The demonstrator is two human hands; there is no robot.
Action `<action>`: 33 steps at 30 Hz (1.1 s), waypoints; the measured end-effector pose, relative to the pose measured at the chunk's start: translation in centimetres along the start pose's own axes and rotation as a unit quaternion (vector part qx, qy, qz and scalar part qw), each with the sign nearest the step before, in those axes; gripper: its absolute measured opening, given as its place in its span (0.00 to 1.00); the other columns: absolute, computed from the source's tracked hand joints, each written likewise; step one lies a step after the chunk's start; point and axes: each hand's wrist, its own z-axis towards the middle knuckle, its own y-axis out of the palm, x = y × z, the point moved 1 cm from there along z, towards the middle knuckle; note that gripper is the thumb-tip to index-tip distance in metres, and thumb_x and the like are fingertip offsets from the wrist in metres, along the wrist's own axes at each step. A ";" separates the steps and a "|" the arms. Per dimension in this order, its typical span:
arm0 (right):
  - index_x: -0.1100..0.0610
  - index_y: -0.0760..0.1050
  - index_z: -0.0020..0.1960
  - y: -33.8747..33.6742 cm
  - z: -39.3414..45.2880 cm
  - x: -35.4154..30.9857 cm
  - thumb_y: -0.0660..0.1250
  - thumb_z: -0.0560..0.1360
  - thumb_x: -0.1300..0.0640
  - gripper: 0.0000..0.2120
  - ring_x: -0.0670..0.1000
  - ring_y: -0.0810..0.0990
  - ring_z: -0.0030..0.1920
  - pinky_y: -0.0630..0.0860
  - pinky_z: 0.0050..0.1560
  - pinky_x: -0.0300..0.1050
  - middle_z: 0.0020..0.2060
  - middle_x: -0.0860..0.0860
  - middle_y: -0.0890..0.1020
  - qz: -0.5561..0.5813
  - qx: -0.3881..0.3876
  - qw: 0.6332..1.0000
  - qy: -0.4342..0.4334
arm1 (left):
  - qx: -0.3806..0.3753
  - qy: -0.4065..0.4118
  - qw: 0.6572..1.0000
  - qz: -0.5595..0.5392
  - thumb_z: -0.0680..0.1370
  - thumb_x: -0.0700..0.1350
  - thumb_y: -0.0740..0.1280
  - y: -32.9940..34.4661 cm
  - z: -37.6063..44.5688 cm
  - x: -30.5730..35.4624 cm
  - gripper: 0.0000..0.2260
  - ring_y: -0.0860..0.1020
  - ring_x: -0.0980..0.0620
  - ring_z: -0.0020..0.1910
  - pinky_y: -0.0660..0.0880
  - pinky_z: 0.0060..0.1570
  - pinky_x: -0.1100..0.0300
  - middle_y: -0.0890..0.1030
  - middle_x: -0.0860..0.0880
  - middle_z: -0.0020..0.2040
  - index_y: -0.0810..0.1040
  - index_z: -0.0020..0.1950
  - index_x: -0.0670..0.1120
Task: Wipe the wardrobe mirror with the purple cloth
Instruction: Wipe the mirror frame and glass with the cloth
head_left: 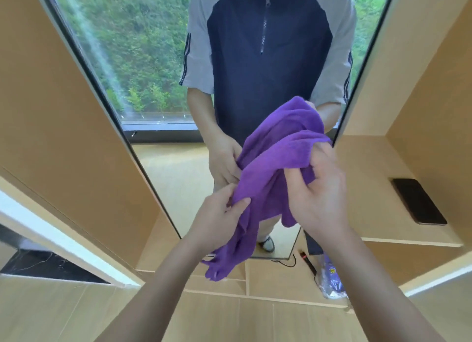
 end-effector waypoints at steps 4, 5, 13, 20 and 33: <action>0.57 0.83 0.46 -2.4 -0.8 0.5 0.67 0.78 0.66 0.08 0.42 0.78 0.48 0.71 0.49 0.34 0.43 0.50 0.81 0.079 0.081 0.991 0.069 | -0.101 0.000 0.991 -0.083 0.80 0.53 0.61 -1.2 -0.3 0.6 0.19 0.72 0.50 0.39 0.69 0.44 0.52 0.78 0.47 0.39 0.76 0.45 0.36; 0.58 0.83 0.44 -2.9 -1.1 0.3 0.67 0.78 0.67 0.08 0.42 0.77 0.46 0.71 0.48 0.35 0.41 0.51 0.80 0.082 0.100 0.990 0.064 | -0.114 0.007 0.991 -0.074 0.80 0.54 0.61 -1.0 -0.6 0.8 0.21 0.71 0.51 0.39 0.68 0.44 0.53 0.76 0.48 0.38 0.75 0.45 0.35; 0.53 0.80 0.41 -6.1 -3.5 2.4 0.66 0.77 0.63 0.09 0.45 0.77 0.41 0.71 0.43 0.39 0.37 0.47 0.79 0.035 0.144 0.975 0.167 | -0.081 0.008 0.995 -0.051 0.85 0.44 0.59 1.6 -1.6 1.9 0.15 0.77 0.53 0.37 0.74 0.38 0.69 0.81 0.42 0.38 0.80 0.47 0.36; 0.53 0.78 0.50 -6.6 -8.5 5.9 0.67 0.78 0.58 0.02 0.40 0.81 0.43 0.72 0.41 0.30 0.42 0.48 0.84 -0.033 0.077 0.948 0.308 | -0.085 0.085 0.992 -0.029 0.84 0.48 0.61 1.0 0.5 7.2 0.18 0.65 0.55 0.34 0.61 0.33 0.58 0.69 0.50 0.34 0.73 0.44 0.34; 0.54 0.82 0.43 -3.4 -10.5 -1.8 0.64 0.78 0.53 0.10 0.46 0.81 0.42 0.75 0.43 0.39 0.39 0.44 0.83 0.054 -0.017 0.996 0.066 | -0.064 0.225 0.962 0.139 0.76 0.54 0.72 -0.5 4.1 16.5 0.15 0.67 0.59 0.28 0.66 0.32 0.64 0.71 0.57 0.27 0.77 0.37 0.45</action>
